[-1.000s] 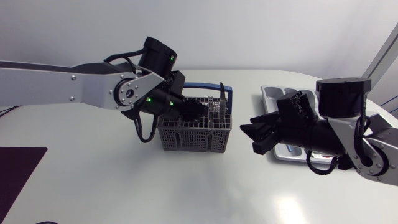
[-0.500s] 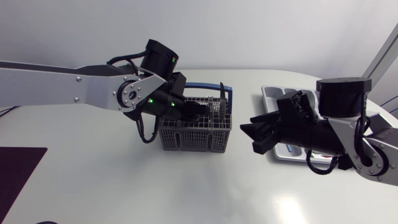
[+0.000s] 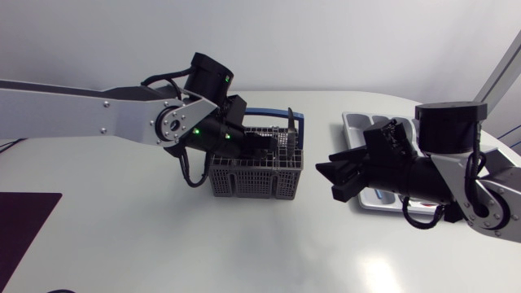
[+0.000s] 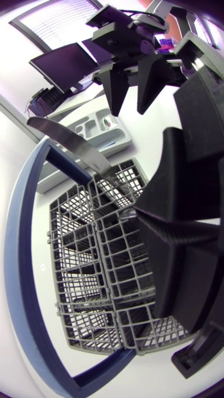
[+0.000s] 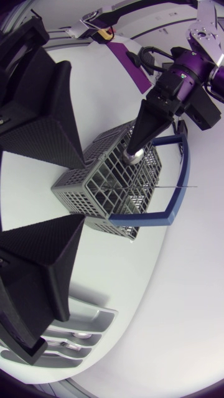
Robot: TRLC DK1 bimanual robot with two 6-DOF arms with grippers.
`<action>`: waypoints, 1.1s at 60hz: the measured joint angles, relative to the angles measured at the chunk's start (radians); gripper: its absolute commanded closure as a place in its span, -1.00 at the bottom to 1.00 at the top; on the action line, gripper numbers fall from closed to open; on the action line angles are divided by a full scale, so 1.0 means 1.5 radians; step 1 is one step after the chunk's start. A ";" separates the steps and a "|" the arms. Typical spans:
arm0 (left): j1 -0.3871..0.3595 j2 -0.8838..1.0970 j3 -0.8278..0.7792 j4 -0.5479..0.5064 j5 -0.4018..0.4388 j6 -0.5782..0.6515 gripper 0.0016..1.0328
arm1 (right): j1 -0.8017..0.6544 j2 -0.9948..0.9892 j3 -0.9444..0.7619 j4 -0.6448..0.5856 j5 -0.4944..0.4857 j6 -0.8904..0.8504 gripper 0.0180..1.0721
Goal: Unload the cutlery basket into the drawer organizer.
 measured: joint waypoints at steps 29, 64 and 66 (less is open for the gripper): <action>0.023 -0.012 -0.004 0.004 0.012 0.000 0.66 | 0.000 -0.003 0.000 -0.010 0.000 0.000 -0.06; 0.039 -0.045 -0.015 0.007 0.079 -0.015 0.66 | 0.000 -0.003 0.000 -0.015 0.000 -0.001 -0.06; 0.039 -0.047 -0.016 0.008 0.083 -0.015 0.66 | 0.000 -0.003 0.000 -0.015 0.000 -0.001 -0.06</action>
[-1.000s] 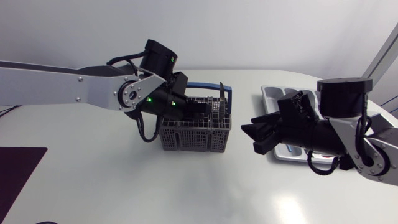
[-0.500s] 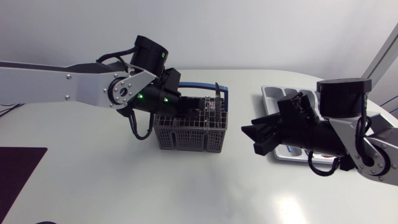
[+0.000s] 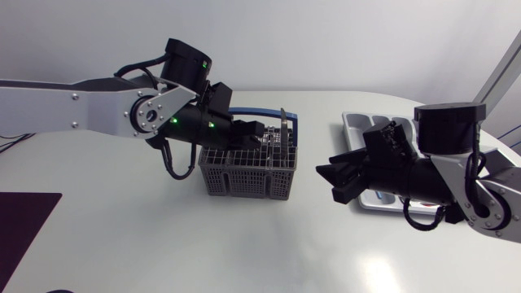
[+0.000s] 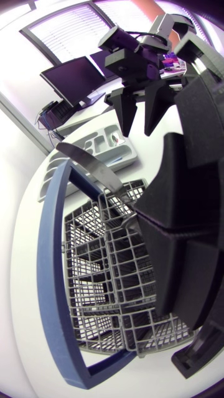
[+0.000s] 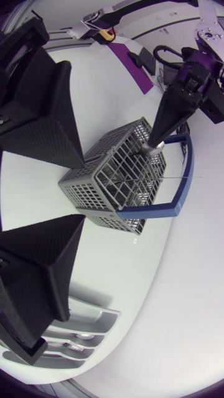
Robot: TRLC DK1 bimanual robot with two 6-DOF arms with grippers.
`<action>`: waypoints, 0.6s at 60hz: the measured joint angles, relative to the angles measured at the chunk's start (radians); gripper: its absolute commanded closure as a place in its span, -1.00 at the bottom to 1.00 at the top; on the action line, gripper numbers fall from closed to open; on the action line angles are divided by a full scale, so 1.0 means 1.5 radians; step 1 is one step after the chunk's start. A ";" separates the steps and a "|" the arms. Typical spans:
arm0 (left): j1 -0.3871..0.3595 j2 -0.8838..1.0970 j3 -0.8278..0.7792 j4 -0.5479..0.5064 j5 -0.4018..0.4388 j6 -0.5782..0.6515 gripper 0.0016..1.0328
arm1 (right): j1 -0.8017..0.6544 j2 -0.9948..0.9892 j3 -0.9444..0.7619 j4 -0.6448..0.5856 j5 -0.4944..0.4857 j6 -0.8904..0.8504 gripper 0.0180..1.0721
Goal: Unload the cutlery basket into the drawer organizer.
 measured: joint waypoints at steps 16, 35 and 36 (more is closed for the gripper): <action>0.000 -0.020 -0.001 0.005 0.017 0.000 0.66 | 0.000 0.000 0.000 0.000 0.000 0.000 -0.06; 0.003 -0.073 -0.001 -0.003 0.018 0.000 0.66 | 0.000 0.000 0.000 0.000 0.000 -0.001 -0.06; 0.003 -0.077 -0.001 -0.005 0.017 0.000 0.66 | 0.000 0.000 0.000 0.000 0.000 -0.001 -0.06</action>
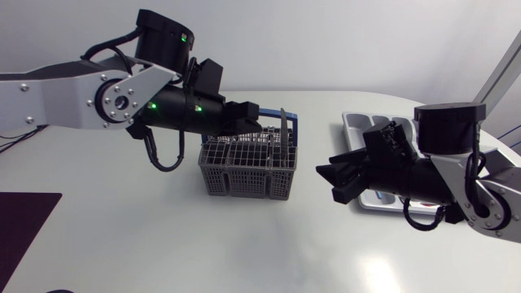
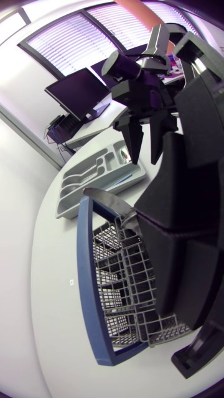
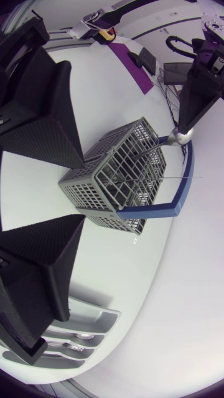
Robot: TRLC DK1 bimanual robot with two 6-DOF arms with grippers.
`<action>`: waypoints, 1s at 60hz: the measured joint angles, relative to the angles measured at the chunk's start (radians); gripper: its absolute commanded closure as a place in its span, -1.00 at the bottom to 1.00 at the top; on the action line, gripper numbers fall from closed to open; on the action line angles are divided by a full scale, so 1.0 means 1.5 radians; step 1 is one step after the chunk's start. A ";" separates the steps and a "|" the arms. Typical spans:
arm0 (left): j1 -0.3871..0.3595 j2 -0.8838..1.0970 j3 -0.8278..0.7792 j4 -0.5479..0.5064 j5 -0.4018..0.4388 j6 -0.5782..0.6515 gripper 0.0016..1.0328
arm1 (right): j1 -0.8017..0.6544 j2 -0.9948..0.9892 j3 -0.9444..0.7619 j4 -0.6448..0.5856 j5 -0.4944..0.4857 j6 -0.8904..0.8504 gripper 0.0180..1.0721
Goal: Unload the cutlery basket into the drawer organizer.
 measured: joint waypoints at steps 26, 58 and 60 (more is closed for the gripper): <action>-0.001 -0.056 0.001 -0.060 -0.015 0.016 0.66 | 0.000 -0.020 0.000 -0.017 0.000 -0.007 -0.06; -0.018 -0.058 0.084 -0.180 0.155 0.173 0.66 | -0.063 -0.166 0.002 -0.113 -0.070 -0.098 -0.06; -0.021 -0.053 0.096 -0.191 0.159 0.187 0.66 | -0.073 -0.165 0.003 -0.126 -0.077 -0.105 -0.06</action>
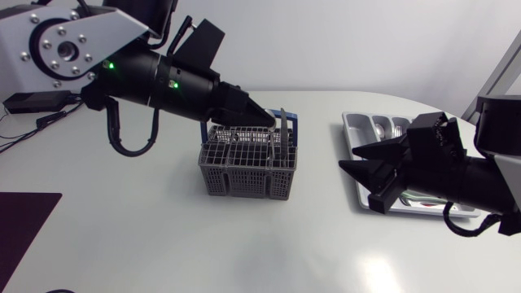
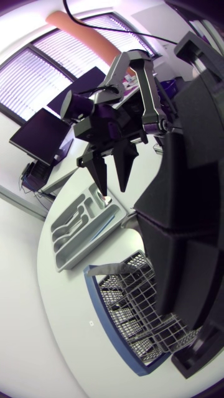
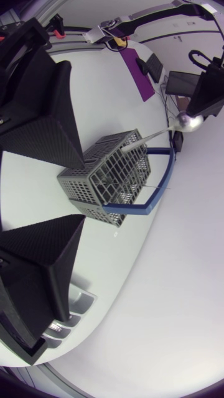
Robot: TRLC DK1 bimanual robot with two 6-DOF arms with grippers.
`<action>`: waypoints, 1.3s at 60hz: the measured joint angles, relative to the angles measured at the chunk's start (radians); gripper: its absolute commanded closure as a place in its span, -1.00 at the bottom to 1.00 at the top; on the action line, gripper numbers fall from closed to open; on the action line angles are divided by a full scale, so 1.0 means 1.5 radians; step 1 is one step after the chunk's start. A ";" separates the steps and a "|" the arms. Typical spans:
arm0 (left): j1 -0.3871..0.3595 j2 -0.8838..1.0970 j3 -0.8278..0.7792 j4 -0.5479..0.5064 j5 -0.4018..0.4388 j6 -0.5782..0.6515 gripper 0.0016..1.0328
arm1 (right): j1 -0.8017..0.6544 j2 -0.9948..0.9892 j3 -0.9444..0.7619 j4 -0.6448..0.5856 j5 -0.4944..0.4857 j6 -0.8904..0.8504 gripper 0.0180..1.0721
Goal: Unload the cutlery basket into the drawer organizer.
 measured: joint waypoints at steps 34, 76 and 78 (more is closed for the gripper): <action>-0.049 0.163 0.178 -0.248 0.069 0.306 0.66 | -0.037 0.112 0.085 -0.217 -0.218 -0.283 -0.06; -0.101 0.274 0.335 -0.567 0.138 0.608 0.66 | 0.020 0.271 0.257 -0.544 -0.375 -0.594 0.28; -0.101 0.276 0.338 -0.570 0.140 0.614 0.66 | 0.026 0.270 0.259 -0.547 -0.376 -0.597 0.33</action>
